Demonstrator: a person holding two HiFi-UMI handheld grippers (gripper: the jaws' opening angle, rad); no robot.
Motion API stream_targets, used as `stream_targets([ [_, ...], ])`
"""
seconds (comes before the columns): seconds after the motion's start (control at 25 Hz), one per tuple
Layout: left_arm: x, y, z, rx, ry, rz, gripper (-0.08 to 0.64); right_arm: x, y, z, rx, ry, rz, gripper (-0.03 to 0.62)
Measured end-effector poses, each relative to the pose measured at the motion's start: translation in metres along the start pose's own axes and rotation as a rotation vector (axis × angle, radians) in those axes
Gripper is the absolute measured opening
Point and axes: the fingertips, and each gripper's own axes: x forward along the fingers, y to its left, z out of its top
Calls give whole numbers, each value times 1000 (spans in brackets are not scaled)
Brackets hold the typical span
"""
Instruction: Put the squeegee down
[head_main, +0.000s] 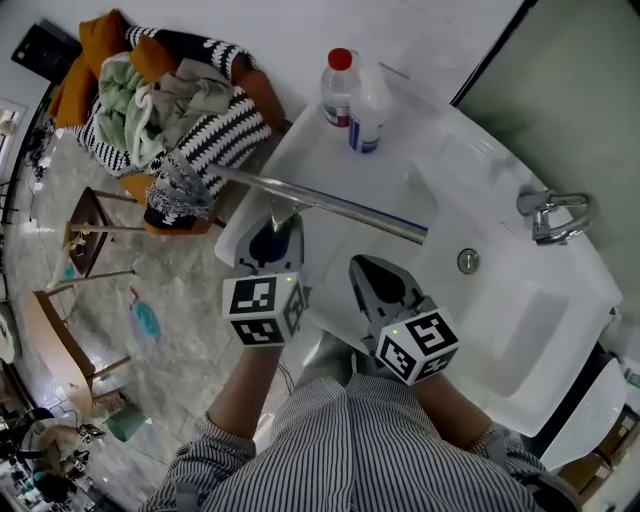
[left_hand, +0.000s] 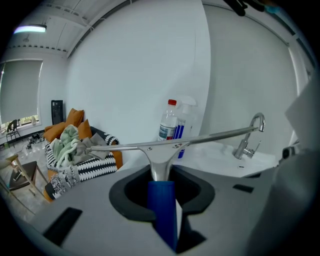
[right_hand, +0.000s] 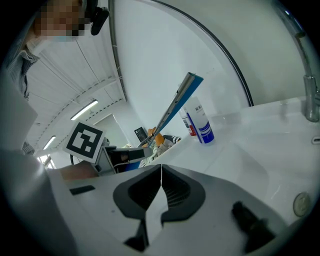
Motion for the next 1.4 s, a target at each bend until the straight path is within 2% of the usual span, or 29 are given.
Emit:
stream_targets([
  [0.16,15,3,-6,-4,26,0,103,5,-6,-3,13,3,-6,17],
  [0.56,44,10,-15,46,85,9,103,12,-20,-8,14,16,-43,17],
  [1.0,63,13,-34,28,157,-37,103,27,-28,-16,45,28,-51,17],
  [1.4,74,16,-48,65,207,-18,103,29,-35,-22,60,36,-62,17],
])
